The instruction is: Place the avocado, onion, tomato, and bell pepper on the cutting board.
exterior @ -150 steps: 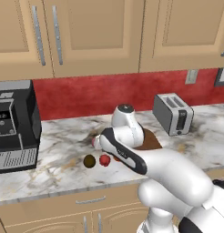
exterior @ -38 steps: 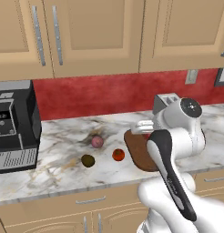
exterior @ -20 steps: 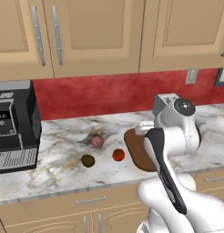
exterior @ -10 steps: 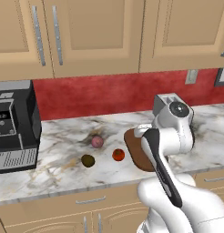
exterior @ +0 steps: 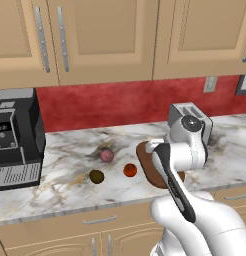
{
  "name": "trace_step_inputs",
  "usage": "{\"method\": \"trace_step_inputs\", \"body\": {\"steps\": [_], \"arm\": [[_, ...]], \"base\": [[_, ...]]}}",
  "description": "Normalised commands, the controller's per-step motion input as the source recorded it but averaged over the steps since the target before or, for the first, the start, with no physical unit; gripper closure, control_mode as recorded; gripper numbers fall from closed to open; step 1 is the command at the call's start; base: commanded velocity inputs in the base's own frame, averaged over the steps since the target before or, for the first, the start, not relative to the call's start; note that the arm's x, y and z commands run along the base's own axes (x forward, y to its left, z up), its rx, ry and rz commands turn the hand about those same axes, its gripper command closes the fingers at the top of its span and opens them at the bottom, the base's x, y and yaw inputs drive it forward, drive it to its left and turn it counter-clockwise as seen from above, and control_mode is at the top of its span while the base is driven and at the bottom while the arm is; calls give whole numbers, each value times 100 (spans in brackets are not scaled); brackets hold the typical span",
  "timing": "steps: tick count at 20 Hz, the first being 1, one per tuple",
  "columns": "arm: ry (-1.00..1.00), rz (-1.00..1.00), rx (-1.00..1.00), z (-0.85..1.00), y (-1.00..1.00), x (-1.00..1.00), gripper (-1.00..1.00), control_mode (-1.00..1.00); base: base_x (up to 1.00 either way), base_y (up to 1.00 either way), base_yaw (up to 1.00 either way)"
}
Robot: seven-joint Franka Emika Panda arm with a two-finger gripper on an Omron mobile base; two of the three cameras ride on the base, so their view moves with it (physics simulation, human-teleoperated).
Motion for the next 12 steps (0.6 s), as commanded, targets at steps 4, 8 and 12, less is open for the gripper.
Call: {"method": "trace_step_inputs", "body": {"steps": [4, 8, 12], "arm": [[0, 0, 0, -11, -1, 8, 100, -100], [0, 0, 0, -13, -1, 14, 100, -100], [0, 0, 0, -13, -1, 19, 100, -100]], "base": [[0, 0, 0], [0, 0, 0], [0, 0, 0]]}}
